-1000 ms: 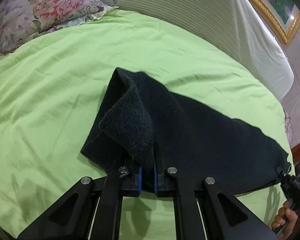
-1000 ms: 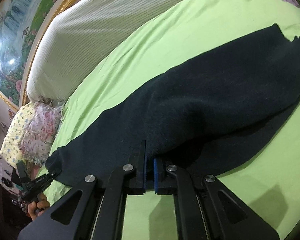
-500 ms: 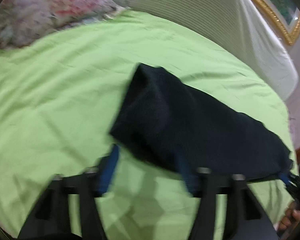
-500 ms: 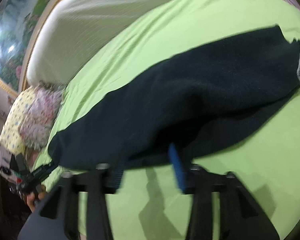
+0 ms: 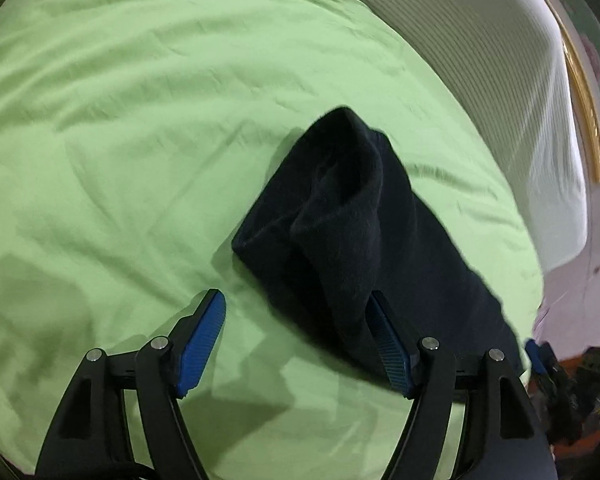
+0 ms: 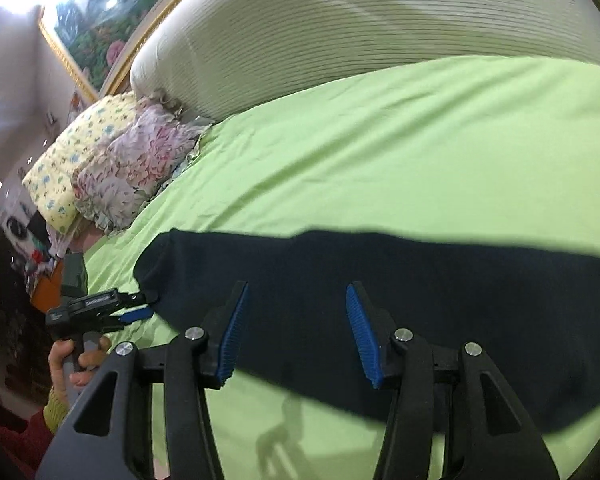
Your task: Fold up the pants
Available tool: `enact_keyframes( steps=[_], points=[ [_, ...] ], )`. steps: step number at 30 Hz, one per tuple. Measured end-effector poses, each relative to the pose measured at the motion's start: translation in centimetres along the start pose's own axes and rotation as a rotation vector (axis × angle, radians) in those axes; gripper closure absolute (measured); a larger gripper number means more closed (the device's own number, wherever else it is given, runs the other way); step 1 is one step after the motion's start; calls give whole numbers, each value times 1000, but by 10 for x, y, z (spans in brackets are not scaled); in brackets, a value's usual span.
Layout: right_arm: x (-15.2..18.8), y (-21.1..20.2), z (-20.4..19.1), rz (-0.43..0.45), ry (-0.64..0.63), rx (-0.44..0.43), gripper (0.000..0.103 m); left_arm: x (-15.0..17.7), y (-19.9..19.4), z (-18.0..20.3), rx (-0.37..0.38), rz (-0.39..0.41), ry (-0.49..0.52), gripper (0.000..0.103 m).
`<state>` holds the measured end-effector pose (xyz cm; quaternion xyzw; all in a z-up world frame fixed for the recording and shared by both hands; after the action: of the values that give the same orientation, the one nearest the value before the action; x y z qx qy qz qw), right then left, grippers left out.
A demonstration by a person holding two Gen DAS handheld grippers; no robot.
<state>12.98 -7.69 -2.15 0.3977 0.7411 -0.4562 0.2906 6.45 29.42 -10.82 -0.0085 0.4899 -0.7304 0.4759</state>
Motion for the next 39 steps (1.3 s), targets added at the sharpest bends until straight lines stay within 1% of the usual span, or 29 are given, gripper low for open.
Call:
enact_keyframes(
  steps=[1,3,4,5,6,7,8,9,11,12,14,16,17,19,20,21,23,24,27,29,31,33,34,35,37,38,39],
  points=[
    [-9,19,1,-21,-11,0,52,-2,2,2,6,1,-10,30],
    [-18,45,3,-63,-37,5,52,-4,8,2,-11,3,-7,30],
    [-22,65,4,-99,-59,0,52,-4,12,2,-19,7,-4,31],
    [-24,78,4,-124,-75,0,52,-3,13,3,-23,12,-4,32],
    [-24,91,4,-155,-101,-2,52,-2,14,4,-28,18,1,33],
    [-20,109,0,-214,-150,-13,52,-1,15,5,-32,23,13,34],
    [-16,118,-1,-247,-178,-17,52,-1,15,6,-38,28,26,38],
    [-7,133,-3,-309,-226,-19,52,0,16,6,-45,33,40,42],
    [14,147,-1,-405,-313,-5,53,-1,17,7,-50,42,66,45],
    [26,153,0,-447,-365,3,54,-1,17,8,-47,46,74,49],
    [32,153,-1,-473,-381,-32,56,-1,19,8,-46,52,90,53],
    [36,150,-3,-518,-362,-74,63,-2,20,9,-45,68,101,57],
    [38,150,-5,-527,-370,-84,68,-4,21,10,-45,75,106,59],
    [41,146,-12,-530,-418,-92,76,-5,26,17,-48,100,135,67],
    [41,144,-14,-529,-427,-93,83,-6,28,22,-44,104,145,75],
    [40,140,-16,-523,-440,-87,87,-8,29,27,-35,109,155,80],
    [35,129,-23,-483,-466,-80,90,-8,20,33,-12,133,171,85],
    [30,124,-25,-455,-465,-75,91,-10,9,37,21,162,169,86],
    [5,105,-30,-324,-469,-34,91,-14,-30,46,114,220,149,86],
    [-7,99,-34,-251,-475,-7,91,-14,-58,54,155,272,167,86],
    [-14,100,-40,-180,-491,34,91,-14,-82,63,172,317,208,86],
    [-10,108,-45,-140,-516,76,92,-12,-89,62,166,325,236,86],
    [-7,111,-45,-135,-516,86,92,-12,-87,62,148,331,247,86],
    [1,120,-45,-144,-491,87,92,-14,-81,55,114,328,247,86],
    [13,130,-42,-142,-407,91,91,-16,-63,37,86,291,224,86],
    [17,133,-41,-135,-378,90,89,-15,-57,26,65,274,219,85],
    [20,132,-37,-129,-341,94,85,-14,-45,14,37,234,216,83]
  ],
)
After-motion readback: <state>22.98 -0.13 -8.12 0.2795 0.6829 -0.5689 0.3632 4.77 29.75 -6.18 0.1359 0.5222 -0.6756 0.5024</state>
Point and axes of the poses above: each gripper's, at about its wrist camera, not at the fingertips, and y roughly the way its jaws point, z to its right, x to its underside, the point moved 8 cm from there along y, roughly the way its jaws point, and after that the axes turned 13 degrees about z, right-handed, at the moved point
